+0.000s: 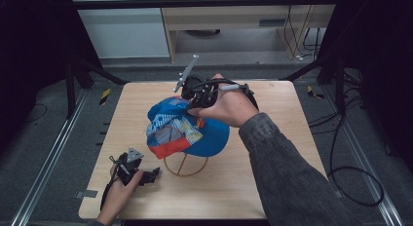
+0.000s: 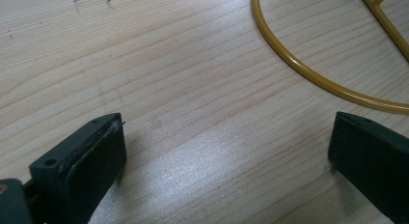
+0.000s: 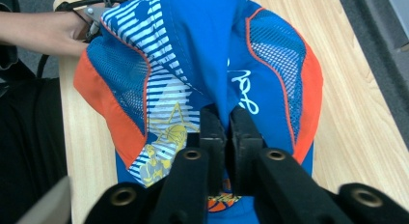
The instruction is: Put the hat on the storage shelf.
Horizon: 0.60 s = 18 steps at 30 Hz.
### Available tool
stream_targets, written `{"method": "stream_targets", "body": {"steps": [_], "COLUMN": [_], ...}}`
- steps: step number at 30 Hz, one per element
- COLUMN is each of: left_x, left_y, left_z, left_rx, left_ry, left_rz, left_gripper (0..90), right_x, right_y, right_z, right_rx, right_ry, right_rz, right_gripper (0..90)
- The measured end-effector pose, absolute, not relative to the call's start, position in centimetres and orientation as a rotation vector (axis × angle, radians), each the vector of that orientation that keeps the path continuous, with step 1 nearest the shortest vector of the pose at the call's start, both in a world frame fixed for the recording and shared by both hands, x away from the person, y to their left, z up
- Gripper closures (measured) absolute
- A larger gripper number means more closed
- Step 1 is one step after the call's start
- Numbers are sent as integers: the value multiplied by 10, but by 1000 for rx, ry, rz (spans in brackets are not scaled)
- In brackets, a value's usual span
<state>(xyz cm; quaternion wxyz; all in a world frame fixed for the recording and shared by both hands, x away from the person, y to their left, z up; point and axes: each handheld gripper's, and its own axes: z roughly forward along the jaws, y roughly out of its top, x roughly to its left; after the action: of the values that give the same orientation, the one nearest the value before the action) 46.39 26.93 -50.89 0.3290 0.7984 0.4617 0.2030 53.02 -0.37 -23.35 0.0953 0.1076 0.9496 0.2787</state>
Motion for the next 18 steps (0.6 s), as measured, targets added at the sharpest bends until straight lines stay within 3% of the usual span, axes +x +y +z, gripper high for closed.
{"method": "stream_targets", "body": {"steps": [18], "left_x": [464], "left_y": [269], "left_z": [-509], "left_rx": [2089], "left_ry": [1208], "left_rz": [530], "left_gripper": [0], "right_x": [529], "right_y": [-8], "right_z": [-239], "right_rx": [395], "right_ry": [2789], "right_rz": [848], "right_gripper": [271]}}
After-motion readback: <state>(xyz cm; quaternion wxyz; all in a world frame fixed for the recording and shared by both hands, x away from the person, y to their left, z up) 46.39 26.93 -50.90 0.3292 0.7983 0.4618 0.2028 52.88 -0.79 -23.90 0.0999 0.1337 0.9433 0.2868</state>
